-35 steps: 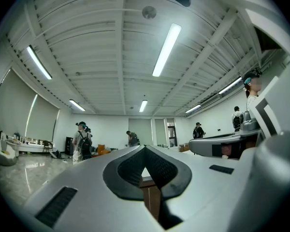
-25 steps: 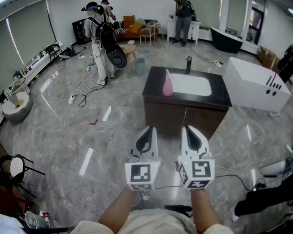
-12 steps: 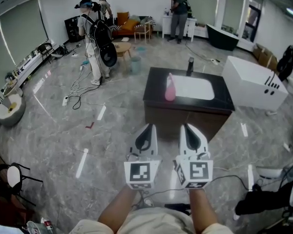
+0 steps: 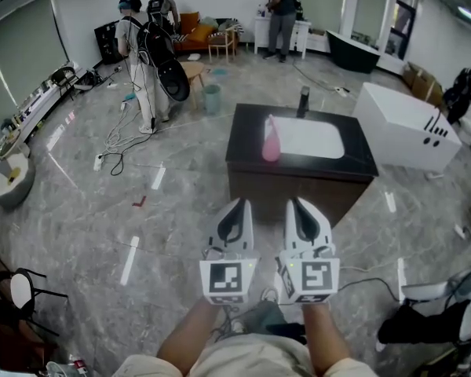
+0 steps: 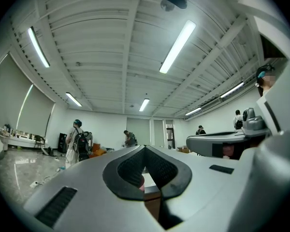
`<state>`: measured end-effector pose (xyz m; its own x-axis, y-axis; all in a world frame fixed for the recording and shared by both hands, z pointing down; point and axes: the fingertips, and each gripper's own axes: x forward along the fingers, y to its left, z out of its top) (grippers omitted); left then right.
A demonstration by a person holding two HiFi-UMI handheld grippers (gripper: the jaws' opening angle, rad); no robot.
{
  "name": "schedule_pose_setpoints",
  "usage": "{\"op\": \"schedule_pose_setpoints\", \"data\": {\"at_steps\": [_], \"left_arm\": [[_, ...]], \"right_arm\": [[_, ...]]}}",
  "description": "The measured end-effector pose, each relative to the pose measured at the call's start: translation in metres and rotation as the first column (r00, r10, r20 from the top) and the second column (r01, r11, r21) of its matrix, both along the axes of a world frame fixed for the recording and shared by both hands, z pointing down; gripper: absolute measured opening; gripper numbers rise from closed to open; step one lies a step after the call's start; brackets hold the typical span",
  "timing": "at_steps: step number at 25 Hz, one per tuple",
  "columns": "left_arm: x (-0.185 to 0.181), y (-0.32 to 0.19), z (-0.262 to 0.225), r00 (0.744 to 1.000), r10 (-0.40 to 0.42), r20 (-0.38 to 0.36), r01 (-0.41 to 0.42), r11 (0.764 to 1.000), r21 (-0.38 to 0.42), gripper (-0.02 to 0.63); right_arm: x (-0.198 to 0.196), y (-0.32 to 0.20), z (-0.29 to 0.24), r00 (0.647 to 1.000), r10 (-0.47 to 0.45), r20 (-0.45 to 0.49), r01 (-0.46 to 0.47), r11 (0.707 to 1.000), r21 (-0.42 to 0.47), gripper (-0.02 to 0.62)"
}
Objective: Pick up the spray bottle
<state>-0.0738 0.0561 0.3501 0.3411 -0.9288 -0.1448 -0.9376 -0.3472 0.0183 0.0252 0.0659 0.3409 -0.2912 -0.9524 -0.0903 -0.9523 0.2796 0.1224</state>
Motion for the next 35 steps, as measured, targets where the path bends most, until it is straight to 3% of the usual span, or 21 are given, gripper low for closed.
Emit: {"op": "schedule_pose_setpoints", "data": {"at_steps": [24, 35], "left_arm": [[0.087, -0.180, 0.007, 0.994, -0.109, 0.000, 0.109, 0.994, -0.004, 0.002], [0.072, -0.248, 0.016, 0.991, -0.131, -0.011, 0.131, 0.991, -0.005, 0.002]], "right_arm": [[0.080, -0.200, 0.016, 0.992, -0.121, 0.026, 0.122, 0.992, -0.029, 0.006], [0.065, -0.271, 0.033, 0.988, -0.154, -0.006, 0.153, 0.986, -0.059, 0.006]]}}
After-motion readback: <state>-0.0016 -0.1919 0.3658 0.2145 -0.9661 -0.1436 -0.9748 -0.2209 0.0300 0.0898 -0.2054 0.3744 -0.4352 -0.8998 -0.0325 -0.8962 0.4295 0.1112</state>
